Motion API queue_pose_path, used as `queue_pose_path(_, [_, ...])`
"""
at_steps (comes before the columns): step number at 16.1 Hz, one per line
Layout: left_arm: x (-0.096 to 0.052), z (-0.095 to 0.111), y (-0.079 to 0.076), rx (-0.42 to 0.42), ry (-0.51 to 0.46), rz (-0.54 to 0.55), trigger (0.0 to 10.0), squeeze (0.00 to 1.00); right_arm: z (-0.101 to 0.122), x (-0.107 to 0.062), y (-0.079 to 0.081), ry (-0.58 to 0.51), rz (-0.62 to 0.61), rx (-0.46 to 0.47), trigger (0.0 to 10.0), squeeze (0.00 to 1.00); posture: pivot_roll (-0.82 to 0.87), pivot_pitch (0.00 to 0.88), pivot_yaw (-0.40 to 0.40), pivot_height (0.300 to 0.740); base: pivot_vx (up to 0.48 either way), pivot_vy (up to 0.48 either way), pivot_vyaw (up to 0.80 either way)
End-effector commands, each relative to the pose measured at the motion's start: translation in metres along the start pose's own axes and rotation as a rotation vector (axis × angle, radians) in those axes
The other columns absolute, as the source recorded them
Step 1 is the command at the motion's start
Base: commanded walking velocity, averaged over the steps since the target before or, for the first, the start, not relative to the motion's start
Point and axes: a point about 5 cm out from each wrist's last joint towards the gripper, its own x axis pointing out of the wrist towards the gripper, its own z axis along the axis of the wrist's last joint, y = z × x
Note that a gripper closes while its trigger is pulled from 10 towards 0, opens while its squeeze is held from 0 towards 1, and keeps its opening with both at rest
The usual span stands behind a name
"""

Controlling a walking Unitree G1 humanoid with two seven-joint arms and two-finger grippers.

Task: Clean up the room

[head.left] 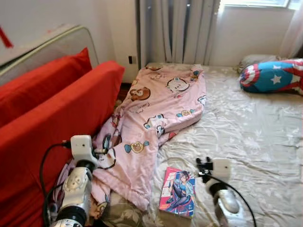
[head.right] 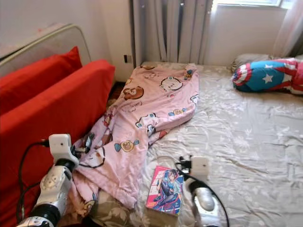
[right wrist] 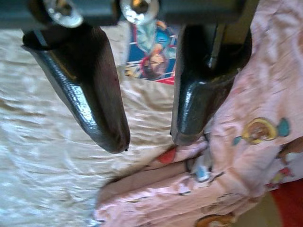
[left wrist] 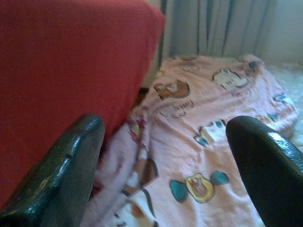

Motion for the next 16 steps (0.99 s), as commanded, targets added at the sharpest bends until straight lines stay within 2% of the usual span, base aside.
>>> queue_pose_path(1, [-0.005, -0.009, 0.004, 0.007, 0.042, 0.002, 10.0, 0.0, 0.005, 0.003, -0.002, -0.013, -0.008, 0.007, 10.0, 0.0, -0.01, 0.0, 0.002, 0.74, 0.0, 0.0, 0.0])
queue_pose_path(4, [-0.01, -0.002, 0.012, -0.001, 0.0, 0.026, 10.0, 0.0, 0.009, 0.006, -0.003, -0.013, -0.012, 0.003, 10.0, 0.0, 0.01, 0.0, -0.014, 0.74, 0.0, 0.0, 0.0])
queue_pose_path(6, [-0.019, -0.009, 0.01, -0.015, 0.007, 0.04, 10.0, 0.0, 0.018, 0.008, -0.011, -0.054, -0.025, -0.004, 10.0, 0.0, -0.01, 0.0, -0.022, 0.74, 0.0, 0.0, 0.0])
queue_pose_path(9, [-0.027, -0.014, -0.001, -0.024, 0.007, 0.036, 10.0, 0.0, 0.026, 0.006, -0.021, -0.092, -0.037, -0.029, 10.0, 0.0, -0.02, 0.0, -0.078, 0.74, 0.0, 0.0, 0.0])
queue_pose_path(12, [-0.025, -0.005, 0.0, -0.025, -0.027, 0.043, 10.0, 0.0, 0.036, 0.007, -0.021, -0.143, -0.019, -0.043, 10.0, 0.0, -0.03, 0.0, -0.085, 0.74, 0.0, 0.0, 0.0])
queue_pose_path(16, [-0.032, 0.0, -0.002, -0.027, -0.049, 0.046, 10.0, 0.0, 0.045, 0.007, -0.022, -0.184, -0.025, -0.047, 10.0, 0.0, -0.01, 0.0, -0.087, 0.74, 0.0, 0.0, 0.0])
